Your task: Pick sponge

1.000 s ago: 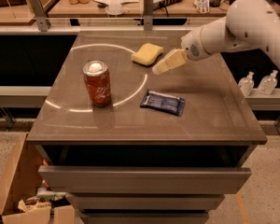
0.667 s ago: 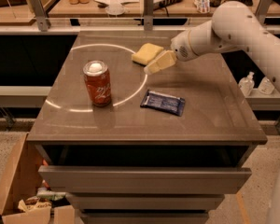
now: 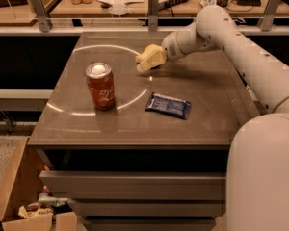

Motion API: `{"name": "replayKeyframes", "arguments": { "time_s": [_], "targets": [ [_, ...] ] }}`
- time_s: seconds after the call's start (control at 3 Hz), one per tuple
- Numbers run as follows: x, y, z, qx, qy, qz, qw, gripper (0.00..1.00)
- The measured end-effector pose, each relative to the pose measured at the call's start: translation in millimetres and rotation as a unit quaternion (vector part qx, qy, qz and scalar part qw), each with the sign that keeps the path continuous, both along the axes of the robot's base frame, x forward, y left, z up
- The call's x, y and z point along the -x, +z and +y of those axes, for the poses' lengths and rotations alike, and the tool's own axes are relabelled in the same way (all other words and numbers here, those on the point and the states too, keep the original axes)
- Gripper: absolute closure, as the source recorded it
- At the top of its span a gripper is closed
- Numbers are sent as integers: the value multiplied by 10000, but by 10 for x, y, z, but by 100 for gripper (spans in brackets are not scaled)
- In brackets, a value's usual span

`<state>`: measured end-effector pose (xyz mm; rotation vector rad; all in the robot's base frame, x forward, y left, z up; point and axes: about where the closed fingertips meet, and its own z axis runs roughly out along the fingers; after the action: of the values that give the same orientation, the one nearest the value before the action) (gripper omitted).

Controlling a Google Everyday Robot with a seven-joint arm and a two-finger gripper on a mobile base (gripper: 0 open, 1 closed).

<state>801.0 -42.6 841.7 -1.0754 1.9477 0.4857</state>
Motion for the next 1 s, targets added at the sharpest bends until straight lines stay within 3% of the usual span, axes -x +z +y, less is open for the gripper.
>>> {"name": "replayKeyframes", "arguments": {
  "time_s": [1.0],
  "targets": [
    [-109,50,7,-178,21,13,9998,71]
  ]
}}
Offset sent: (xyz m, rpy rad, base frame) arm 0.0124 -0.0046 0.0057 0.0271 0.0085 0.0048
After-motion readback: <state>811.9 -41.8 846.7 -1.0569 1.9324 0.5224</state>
